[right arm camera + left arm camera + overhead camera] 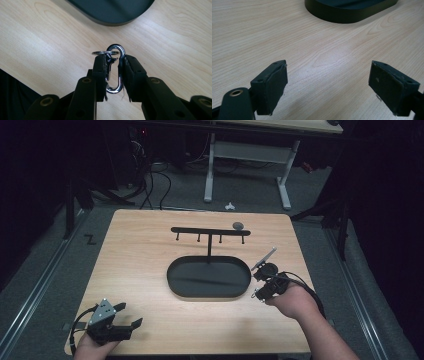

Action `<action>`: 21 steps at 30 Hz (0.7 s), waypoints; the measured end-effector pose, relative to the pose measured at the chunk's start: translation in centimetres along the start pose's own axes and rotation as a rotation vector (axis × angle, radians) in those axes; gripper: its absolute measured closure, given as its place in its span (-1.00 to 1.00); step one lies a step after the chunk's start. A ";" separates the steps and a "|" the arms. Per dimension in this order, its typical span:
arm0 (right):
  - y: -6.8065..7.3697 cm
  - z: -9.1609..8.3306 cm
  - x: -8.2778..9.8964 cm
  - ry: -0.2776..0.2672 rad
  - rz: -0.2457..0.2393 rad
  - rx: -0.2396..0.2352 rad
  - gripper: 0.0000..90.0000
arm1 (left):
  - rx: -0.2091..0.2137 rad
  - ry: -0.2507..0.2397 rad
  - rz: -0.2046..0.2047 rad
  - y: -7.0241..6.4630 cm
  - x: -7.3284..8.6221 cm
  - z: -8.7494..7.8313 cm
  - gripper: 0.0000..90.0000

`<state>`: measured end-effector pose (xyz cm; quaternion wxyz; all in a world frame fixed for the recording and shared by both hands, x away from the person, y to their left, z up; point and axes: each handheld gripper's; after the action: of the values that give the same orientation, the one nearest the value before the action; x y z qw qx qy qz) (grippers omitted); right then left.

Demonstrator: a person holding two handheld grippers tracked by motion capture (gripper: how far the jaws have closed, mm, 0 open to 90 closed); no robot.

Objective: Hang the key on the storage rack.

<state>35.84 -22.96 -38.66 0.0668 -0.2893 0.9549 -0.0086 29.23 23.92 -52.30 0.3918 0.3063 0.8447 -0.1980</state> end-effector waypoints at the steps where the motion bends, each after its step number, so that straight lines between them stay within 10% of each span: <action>1: 0.0 -0.2 -0.1 0.001 0.012 -0.002 0.62 | 0.002 0.000 -0.001 0.0 0.0 0.0 -0.65; 21: -0.8 -3.4 -4.1 -0.040 0.020 0.020 0.61 | 0.007 -0.007 -0.011 0.3 0.0 -0.1 -0.65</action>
<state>39.26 -21.44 -34.76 0.0888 -0.2791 0.9561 -0.0117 29.34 24.21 -52.28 0.3926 0.3024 0.8443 -0.2039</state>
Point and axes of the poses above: each handheld gripper's, and its own axes: z roughly forward along the jaws, x roughly out of its underside, y roughly to its left, and after that the axes turned 4 degrees about y, right-handed
